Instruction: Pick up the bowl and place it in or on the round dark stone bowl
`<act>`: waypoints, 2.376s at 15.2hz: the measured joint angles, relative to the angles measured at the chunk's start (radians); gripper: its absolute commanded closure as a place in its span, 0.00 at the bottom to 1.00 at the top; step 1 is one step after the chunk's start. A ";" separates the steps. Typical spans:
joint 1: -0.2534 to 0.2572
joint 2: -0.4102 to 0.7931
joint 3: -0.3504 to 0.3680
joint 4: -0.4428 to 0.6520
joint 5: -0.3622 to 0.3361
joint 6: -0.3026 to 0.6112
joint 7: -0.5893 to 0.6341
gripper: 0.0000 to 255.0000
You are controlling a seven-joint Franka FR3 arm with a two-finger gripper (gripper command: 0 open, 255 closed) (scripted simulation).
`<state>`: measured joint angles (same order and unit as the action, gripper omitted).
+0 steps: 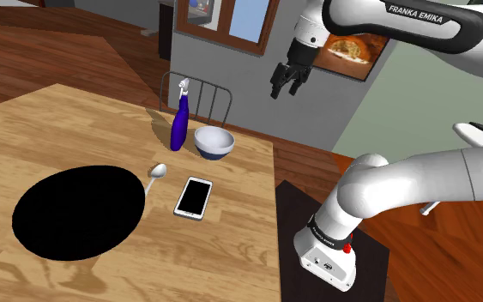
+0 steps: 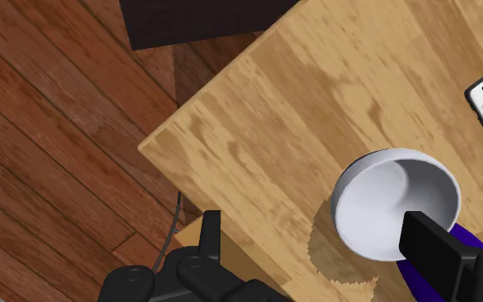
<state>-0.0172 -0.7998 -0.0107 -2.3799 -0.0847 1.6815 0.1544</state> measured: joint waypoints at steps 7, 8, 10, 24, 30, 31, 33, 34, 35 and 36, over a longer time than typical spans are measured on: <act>0.017 0.111 0.004 -0.062 0.027 0.168 0.017 0.00; 0.024 0.138 0.012 -0.069 0.035 0.201 0.027 0.00; 0.030 0.191 0.011 -0.080 0.045 0.265 0.028 0.00; 0.060 0.469 0.028 -0.124 0.089 0.587 0.044 0.00; 0.060 0.476 0.029 -0.130 0.089 0.600 0.046 0.00; 0.060 0.476 0.029 -0.130 0.089 0.600 0.046 0.00; 0.060 0.476 0.029 -0.130 0.089 0.600 0.046 1.00; 0.060 0.476 0.029 -0.130 0.089 0.600 0.046 1.00; 0.060 0.476 0.029 -0.130 0.089 0.600 0.046 1.00; 0.060 0.476 0.029 -0.130 0.089 0.600 0.046 1.00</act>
<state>0.0431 -0.3242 0.0184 -2.5100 0.0040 2.2815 0.2002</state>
